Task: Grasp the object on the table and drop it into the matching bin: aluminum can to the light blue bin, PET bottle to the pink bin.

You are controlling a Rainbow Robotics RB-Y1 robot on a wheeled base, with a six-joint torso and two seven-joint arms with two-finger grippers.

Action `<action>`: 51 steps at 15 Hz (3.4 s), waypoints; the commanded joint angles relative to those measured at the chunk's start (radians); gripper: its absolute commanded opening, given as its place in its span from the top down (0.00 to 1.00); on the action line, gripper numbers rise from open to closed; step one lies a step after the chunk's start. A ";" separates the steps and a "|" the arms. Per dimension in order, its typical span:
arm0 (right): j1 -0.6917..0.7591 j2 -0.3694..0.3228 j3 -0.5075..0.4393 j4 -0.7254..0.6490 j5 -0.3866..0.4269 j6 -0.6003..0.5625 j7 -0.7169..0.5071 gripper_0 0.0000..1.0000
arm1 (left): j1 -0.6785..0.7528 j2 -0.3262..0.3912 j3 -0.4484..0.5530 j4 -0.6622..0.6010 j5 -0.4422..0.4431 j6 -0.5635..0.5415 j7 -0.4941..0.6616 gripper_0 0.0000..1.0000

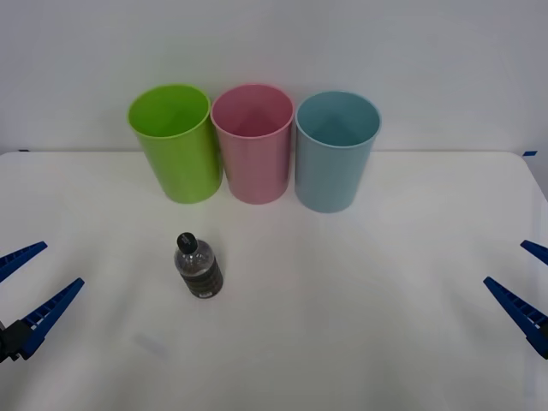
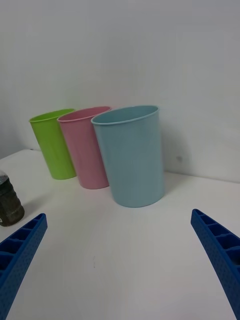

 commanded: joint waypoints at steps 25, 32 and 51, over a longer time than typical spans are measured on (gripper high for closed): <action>0.000 0.000 0.000 0.000 0.000 0.000 0.000 0.00 | 0.034 -0.090 -0.312 0.024 -0.134 0.292 -0.204 0.00; 0.000 0.000 0.000 0.000 0.000 0.000 0.000 0.00 | -0.010 -0.194 -0.364 0.064 -0.184 0.363 -0.259 0.00; 0.000 0.000 0.000 0.000 0.000 0.000 0.000 0.00 | -0.176 -0.294 -0.462 0.192 -0.241 0.513 -0.318 0.00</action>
